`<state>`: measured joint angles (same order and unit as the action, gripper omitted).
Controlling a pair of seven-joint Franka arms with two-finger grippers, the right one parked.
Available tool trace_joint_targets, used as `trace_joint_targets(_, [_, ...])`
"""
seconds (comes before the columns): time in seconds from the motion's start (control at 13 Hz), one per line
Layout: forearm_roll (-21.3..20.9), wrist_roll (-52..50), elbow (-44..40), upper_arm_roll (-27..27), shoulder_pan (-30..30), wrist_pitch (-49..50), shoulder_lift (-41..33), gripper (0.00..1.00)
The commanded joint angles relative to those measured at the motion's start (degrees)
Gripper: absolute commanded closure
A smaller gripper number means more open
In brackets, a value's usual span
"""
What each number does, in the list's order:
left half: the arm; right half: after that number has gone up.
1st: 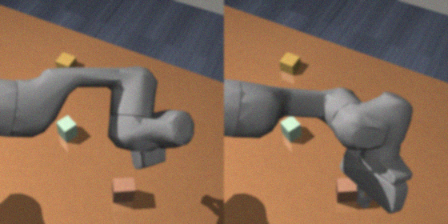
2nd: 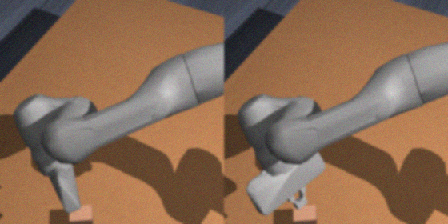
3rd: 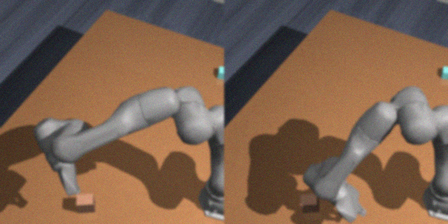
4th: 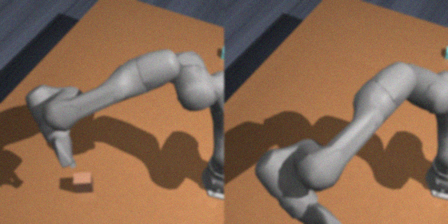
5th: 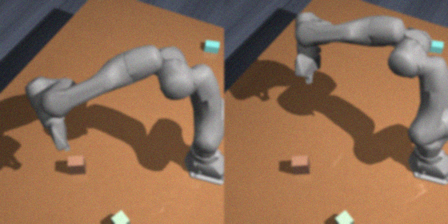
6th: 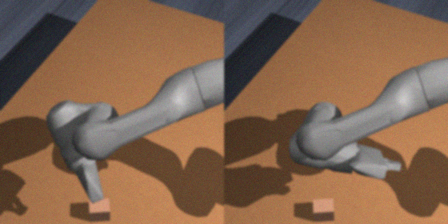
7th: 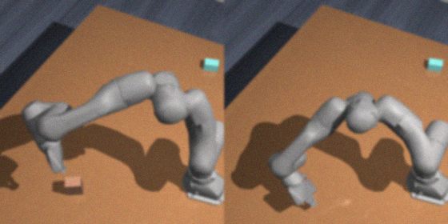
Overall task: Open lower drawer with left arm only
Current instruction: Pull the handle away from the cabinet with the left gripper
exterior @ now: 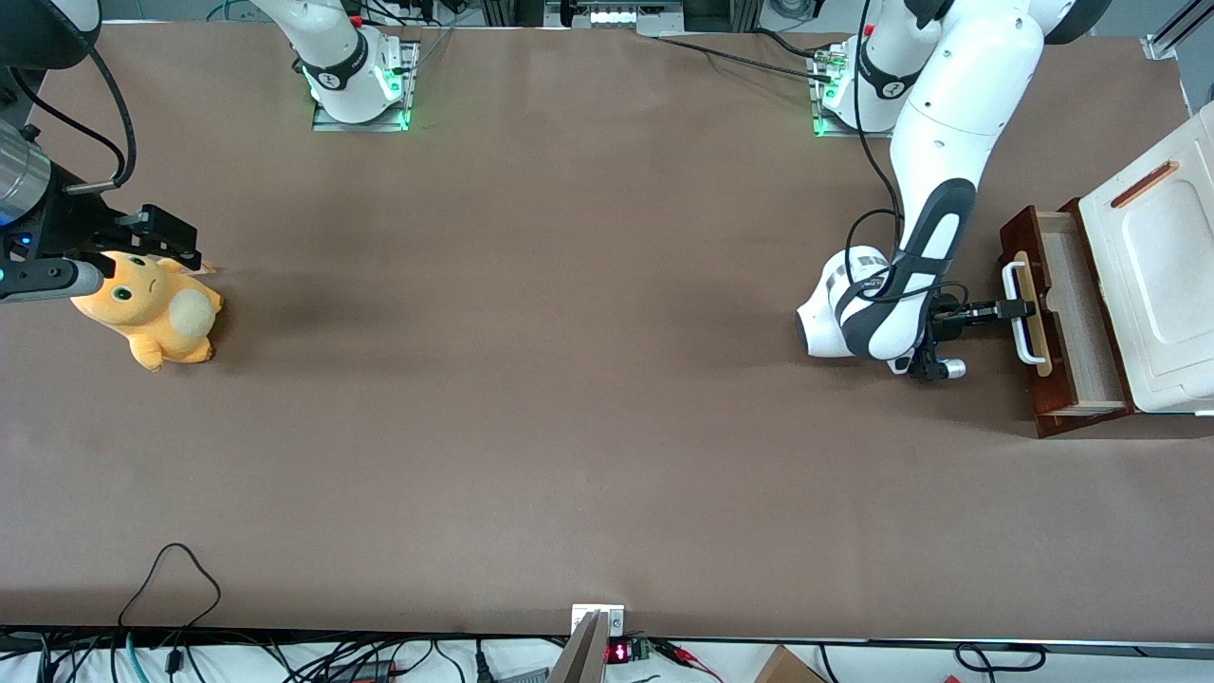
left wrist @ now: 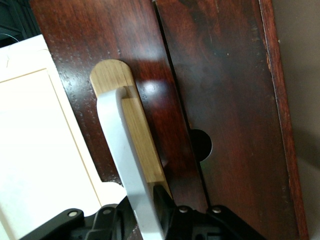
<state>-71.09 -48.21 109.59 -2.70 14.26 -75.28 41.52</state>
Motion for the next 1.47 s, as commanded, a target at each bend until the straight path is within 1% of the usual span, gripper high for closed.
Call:
trace_joint_targets(0.0, [3.86,0.92,0.09,-0.12,3.14,3.82,-0.65,0.82])
trace_joint_targets(0.85, [5.79,0.66,0.01,-0.12,5.78,5.32,-0.56,0.82])
trace_joint_targets(0.93, [6.58,0.49,0.01,-0.12,6.22,5.23,-0.47,0.82])
trace_joint_targets(1.39, [7.90,0.31,-1.14,-0.12,7.45,5.41,0.32,0.82])
